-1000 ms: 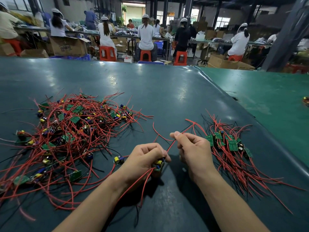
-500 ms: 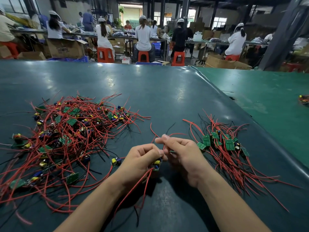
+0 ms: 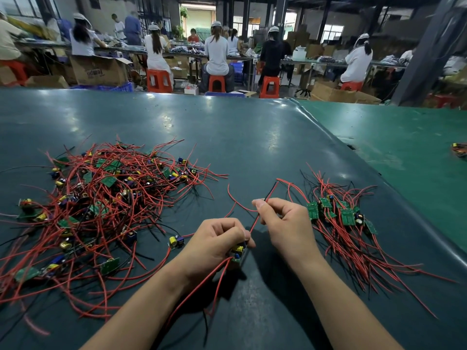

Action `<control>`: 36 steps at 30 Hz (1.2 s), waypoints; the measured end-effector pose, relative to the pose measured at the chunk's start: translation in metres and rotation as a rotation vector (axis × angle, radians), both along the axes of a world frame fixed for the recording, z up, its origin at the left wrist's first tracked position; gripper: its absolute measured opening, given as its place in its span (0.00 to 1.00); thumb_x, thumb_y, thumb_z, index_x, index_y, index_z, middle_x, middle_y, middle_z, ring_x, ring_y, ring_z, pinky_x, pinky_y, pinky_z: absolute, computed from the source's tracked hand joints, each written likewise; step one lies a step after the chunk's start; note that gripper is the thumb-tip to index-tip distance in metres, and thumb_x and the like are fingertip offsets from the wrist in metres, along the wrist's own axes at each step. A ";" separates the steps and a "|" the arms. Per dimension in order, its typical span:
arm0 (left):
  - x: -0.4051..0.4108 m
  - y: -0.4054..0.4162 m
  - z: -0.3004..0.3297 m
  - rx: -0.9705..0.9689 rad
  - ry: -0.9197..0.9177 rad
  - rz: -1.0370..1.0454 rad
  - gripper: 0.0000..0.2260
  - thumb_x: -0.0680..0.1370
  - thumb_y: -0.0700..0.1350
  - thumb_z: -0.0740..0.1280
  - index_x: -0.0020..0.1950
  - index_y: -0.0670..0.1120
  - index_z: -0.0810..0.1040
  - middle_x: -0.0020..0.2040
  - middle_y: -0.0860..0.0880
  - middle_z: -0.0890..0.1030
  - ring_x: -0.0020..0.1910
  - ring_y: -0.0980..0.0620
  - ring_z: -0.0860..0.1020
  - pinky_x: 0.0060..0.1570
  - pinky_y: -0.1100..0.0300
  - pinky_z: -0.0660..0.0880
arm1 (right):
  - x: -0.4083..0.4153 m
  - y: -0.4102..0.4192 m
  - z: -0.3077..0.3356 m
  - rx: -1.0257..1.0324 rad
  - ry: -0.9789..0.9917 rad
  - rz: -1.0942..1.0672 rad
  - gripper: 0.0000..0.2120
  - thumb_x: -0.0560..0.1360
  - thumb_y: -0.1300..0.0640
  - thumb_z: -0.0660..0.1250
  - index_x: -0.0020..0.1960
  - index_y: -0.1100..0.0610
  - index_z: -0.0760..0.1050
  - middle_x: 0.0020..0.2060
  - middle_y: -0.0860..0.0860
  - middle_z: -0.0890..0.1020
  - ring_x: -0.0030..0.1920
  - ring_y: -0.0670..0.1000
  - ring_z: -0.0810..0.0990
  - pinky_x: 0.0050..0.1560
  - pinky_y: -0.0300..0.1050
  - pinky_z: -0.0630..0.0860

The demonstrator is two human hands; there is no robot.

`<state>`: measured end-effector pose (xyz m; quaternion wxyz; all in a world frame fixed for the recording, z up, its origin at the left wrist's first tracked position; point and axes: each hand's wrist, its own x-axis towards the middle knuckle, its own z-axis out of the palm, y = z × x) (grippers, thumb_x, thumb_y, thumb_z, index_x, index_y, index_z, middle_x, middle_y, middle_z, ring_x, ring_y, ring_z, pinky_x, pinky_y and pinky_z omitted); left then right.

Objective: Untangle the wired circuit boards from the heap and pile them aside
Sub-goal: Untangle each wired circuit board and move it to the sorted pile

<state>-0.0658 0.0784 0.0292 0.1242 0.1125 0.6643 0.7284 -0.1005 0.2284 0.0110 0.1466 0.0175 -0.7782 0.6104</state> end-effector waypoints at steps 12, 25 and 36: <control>0.002 0.000 -0.003 -0.085 0.041 -0.008 0.14 0.78 0.34 0.63 0.33 0.43 0.77 0.31 0.50 0.80 0.27 0.61 0.70 0.29 0.70 0.67 | 0.001 -0.005 -0.002 0.186 0.107 -0.009 0.09 0.77 0.62 0.67 0.50 0.51 0.84 0.36 0.44 0.82 0.30 0.41 0.73 0.31 0.31 0.66; 0.003 0.004 -0.004 -0.087 0.041 0.050 0.13 0.79 0.34 0.63 0.35 0.41 0.78 0.31 0.46 0.76 0.31 0.51 0.71 0.34 0.61 0.69 | 0.007 -0.006 0.007 -0.295 -0.218 0.355 0.11 0.78 0.57 0.67 0.44 0.61 0.84 0.25 0.49 0.75 0.23 0.45 0.72 0.26 0.37 0.71; 0.002 0.004 -0.006 -0.090 0.032 0.039 0.14 0.79 0.32 0.62 0.33 0.41 0.76 0.29 0.48 0.76 0.28 0.55 0.71 0.29 0.65 0.71 | 0.007 -0.005 0.005 -0.046 -0.058 0.404 0.10 0.81 0.61 0.64 0.47 0.56 0.83 0.24 0.45 0.73 0.26 0.44 0.68 0.30 0.36 0.67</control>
